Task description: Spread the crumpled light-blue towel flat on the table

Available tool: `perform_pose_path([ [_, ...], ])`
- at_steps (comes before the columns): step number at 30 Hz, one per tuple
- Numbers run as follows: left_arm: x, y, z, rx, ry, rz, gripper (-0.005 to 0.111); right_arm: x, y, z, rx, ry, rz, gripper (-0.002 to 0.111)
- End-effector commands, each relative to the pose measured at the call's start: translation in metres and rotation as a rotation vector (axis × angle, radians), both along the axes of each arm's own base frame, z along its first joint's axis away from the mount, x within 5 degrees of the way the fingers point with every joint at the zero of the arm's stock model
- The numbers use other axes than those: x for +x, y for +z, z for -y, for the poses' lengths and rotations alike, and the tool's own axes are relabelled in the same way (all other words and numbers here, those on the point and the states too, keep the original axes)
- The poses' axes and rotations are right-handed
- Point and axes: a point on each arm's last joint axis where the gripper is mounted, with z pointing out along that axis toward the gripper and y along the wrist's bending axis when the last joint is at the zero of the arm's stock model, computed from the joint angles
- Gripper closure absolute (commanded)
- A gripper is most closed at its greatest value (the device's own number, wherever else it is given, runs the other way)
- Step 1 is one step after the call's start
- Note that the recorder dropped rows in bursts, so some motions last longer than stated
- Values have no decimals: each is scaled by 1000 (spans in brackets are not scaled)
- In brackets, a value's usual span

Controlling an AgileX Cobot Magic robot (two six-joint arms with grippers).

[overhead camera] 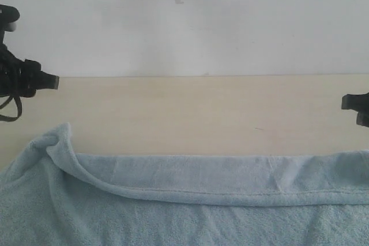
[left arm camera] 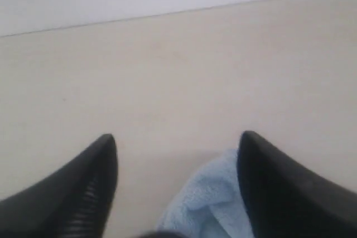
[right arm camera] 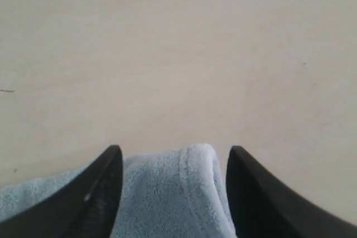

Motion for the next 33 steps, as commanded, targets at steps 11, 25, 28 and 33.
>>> perform_pose_path([
  [11, -45, -34, 46, -280, -430, -579, 103, -31, -15, -15, 112, 168, -379, 66],
  [25, -61, -31, 99, -354, -909, -421, 103, -54, -24, -43, -56, 411, -615, 107],
  [28, -56, -39, 87, -272, -768, -427, 103, -60, -34, -28, -168, 270, -628, 107],
  [33, -55, -47, 79, -229, -675, -434, 103, -66, -48, -39, -48, 304, -562, 107],
])
